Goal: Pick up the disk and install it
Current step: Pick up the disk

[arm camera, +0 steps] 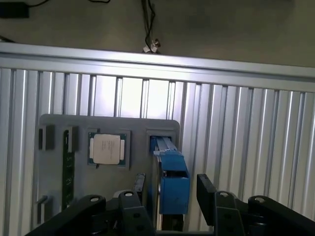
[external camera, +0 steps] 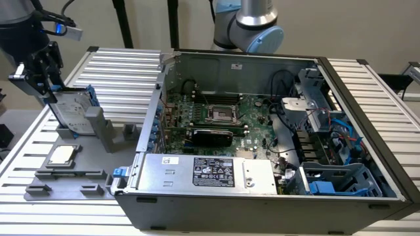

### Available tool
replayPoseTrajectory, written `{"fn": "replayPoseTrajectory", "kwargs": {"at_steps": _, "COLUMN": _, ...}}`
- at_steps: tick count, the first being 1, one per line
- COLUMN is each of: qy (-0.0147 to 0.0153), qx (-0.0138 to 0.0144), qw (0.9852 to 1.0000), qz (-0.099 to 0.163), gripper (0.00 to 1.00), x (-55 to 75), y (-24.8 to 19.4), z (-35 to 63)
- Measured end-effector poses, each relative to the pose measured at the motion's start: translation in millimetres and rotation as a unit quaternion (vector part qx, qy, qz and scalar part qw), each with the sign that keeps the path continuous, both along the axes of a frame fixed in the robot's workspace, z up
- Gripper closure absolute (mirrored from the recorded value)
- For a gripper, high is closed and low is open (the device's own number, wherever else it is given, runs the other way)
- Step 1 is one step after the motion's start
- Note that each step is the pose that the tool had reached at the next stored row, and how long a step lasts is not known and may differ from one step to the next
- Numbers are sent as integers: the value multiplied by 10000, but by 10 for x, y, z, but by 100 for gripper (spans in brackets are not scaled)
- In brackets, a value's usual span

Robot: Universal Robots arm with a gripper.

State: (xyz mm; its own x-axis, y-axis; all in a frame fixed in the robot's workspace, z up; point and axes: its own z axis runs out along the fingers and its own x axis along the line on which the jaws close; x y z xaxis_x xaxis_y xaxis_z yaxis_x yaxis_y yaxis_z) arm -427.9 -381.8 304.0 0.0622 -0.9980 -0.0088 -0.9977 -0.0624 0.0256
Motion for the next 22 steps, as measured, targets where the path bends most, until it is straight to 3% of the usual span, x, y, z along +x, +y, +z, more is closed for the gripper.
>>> {"fn": "replayPoseTrajectory", "kwargs": {"at_steps": 8, "qy": 0, "qx": 5, "qw": 10000, "qz": -40, "gripper": 46, "x": 0, "y": -6, "z": -115}}
{"fn": "replayPoseTrajectory", "kwargs": {"at_steps": 14, "qy": 1, "qx": 13, "qw": 10000, "qz": -56, "gripper": 46, "x": 0, "y": -11, "z": -135}}
{"fn": "replayPoseTrajectory", "kwargs": {"at_steps": 16, "qy": 0, "qx": 13, "qw": 10000, "qz": -57, "gripper": 55, "x": 0, "y": -12, "z": -139}}
{"fn": "replayPoseTrajectory", "kwargs": {"at_steps": 22, "qy": 0, "qx": 14, "qw": 10000, "qz": -65, "gripper": 55, "x": -2, "y": -14, "z": -147}}
